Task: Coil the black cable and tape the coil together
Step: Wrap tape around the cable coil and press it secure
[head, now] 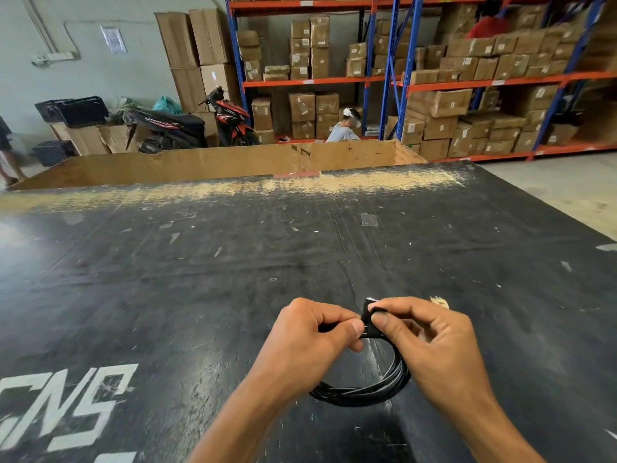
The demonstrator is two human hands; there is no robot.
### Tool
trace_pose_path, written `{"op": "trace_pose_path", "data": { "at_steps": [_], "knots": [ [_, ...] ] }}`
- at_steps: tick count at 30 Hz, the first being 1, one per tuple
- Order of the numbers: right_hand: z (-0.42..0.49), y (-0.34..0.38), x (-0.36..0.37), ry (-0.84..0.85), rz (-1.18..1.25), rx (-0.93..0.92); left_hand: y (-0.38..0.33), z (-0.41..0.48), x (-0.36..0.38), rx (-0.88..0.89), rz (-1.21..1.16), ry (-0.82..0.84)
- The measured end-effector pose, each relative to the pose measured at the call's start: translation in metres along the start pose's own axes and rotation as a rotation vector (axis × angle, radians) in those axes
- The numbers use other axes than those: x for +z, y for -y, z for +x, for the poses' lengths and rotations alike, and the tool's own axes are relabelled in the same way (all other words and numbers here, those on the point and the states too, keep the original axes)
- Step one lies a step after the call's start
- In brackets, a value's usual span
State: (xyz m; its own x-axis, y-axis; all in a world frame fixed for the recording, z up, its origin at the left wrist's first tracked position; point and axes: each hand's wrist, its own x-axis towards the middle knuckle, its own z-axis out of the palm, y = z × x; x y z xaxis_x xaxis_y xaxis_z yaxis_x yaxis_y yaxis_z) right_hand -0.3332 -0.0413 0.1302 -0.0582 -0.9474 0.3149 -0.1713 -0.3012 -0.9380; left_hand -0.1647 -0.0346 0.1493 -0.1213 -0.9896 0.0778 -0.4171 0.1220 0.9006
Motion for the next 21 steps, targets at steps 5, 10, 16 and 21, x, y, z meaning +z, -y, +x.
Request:
{"op": "trace_pose_path", "data": {
  "at_steps": [5, 10, 16, 21],
  "knots": [
    [-0.004, 0.006, -0.003, 0.021, 0.050, 0.069, 0.001, 0.001, 0.000, 0.020, 0.045, -0.016],
    [0.000, 0.009, -0.012, 0.121, -0.012, 0.086, 0.007, 0.001, 0.001, -0.004, 0.101, 0.003],
    [-0.001, 0.007, -0.013, 0.197, -0.172, 0.089, 0.009, 0.002, -0.002, -0.001, 0.092, 0.015],
    [0.001, 0.007, -0.013, 0.225, -0.252, 0.070, 0.007, 0.001, 0.001, -0.020, 0.030, 0.070]
  ]
}}
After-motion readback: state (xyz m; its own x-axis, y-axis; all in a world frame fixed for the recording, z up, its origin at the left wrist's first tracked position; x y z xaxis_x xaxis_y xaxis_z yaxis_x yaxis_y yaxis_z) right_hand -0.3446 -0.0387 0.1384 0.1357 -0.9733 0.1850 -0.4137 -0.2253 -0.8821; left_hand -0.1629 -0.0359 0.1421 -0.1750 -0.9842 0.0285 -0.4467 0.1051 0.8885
